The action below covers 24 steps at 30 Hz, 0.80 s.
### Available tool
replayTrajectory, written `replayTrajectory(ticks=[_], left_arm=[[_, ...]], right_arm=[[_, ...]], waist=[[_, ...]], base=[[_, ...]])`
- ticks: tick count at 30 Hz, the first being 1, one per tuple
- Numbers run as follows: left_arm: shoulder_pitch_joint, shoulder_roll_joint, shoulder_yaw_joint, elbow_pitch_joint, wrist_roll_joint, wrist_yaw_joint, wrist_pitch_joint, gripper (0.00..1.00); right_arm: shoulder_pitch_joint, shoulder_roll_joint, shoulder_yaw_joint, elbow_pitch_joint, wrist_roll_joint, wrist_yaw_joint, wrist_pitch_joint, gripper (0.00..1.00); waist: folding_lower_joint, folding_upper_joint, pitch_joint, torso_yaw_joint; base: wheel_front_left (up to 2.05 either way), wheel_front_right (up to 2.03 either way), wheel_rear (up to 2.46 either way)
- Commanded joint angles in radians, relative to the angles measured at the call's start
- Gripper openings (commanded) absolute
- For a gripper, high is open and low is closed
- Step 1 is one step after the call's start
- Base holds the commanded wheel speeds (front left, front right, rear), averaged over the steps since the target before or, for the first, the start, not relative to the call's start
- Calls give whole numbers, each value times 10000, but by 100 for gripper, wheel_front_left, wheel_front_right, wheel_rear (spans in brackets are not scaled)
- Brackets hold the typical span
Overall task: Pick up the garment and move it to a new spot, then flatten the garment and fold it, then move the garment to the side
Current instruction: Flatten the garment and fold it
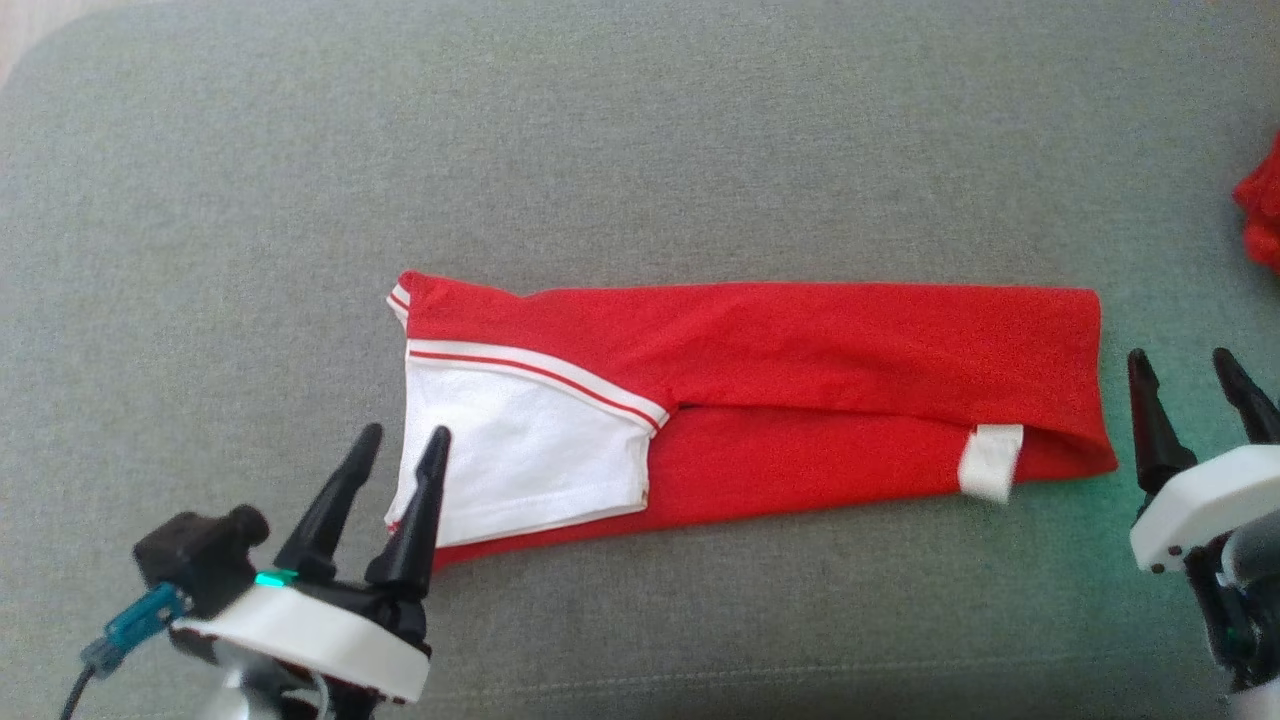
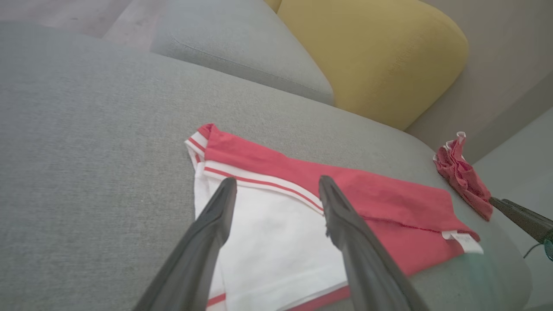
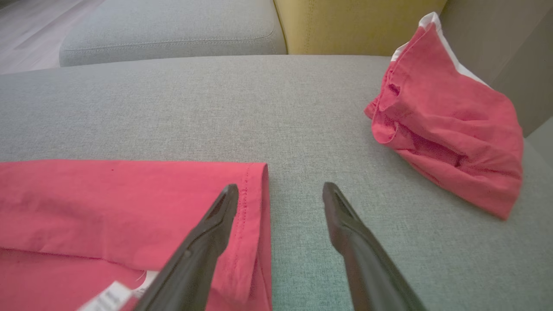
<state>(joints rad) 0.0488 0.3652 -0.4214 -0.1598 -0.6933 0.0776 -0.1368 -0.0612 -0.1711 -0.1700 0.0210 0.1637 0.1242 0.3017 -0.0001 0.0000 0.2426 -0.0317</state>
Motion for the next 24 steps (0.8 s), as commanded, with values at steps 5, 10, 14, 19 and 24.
replayTrajectory(ticks=[5, 10, 14, 19, 24], left_arm=[[-309, 84, 560, -359, 253, 140, -404, 100], [-610, -28, 468, -195, 551, 242, -557, 100], [-800, -190, 277, -11, 716, 267, -615, 100], [-962, -242, 181, 146, 804, 250, -654, 100], [-1112, -267, 143, 207, 838, 242, -674, 100]], right_arm=[[-97, 5, 161, -629, -225, 65, 47, 100], [-461, 31, 502, -426, -304, 65, 372, 100], [-794, 48, 621, -24, -293, 65, 565, 100], [-1322, -123, 737, 632, -296, 65, 1049, 100], [-1995, -605, 1127, 1356, -157, 65, 1902, 100]], waist=[[1, 0, -9, -48], [1, 0, 35, -68], [1, 0, 86, -44], [1, 0, 203, -48], [1, 0, 340, -63]], base=[[0, 0, 0], [0, 0, 0], [0, 0, 0], [0, 0, 0], [0, 0, 0]])
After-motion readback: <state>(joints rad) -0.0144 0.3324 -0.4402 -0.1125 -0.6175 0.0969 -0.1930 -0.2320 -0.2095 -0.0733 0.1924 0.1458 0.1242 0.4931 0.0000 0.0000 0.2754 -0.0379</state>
